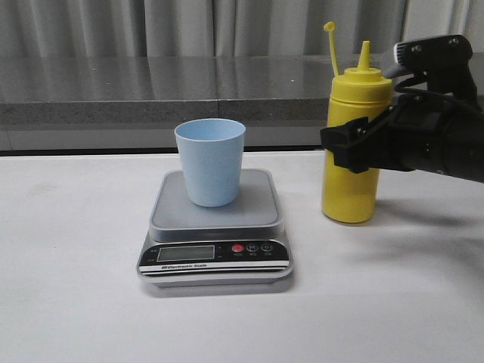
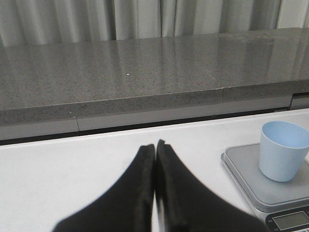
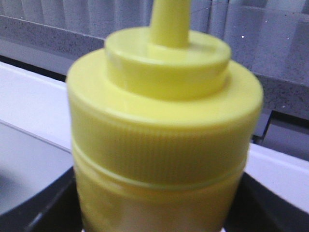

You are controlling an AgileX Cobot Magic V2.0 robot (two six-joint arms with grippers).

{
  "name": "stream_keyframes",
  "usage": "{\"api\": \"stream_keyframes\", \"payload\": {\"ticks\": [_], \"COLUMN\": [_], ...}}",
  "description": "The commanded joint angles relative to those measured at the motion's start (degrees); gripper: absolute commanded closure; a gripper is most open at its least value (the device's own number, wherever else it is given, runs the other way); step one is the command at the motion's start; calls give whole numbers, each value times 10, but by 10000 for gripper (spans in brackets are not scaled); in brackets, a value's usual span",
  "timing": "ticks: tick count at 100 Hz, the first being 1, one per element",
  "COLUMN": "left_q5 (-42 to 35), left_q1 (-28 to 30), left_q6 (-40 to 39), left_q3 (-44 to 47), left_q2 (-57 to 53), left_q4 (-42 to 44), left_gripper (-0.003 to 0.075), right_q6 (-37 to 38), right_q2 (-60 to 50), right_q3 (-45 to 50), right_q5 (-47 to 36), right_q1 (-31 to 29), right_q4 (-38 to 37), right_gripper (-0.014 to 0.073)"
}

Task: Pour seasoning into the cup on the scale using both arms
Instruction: 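Lift the bottle and tilt its nozzle toward the cup with the right gripper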

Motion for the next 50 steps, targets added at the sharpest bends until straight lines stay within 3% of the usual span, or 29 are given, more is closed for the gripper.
{"api": "stream_keyframes", "payload": {"ticks": [1, 22, 50], "left_q5": [-43, -43, -43], "left_q1": [1, 1, 1], "left_q6": [-2, -2, -2], "left_q3": [-14, -14, -14], "left_q2": [4, 4, 4], "left_q4": [-2, -2, -2], "left_gripper": [738, 738, 738], "right_q6": [-5, -51, -109], "right_q2": [-23, -58, -135], "right_q3": [-13, -14, -72], "right_q5": [-64, -14, 198], "right_q1": [1, 1, 4], "right_q4": [-4, -13, -84], "right_gripper": [323, 323, 323]}}
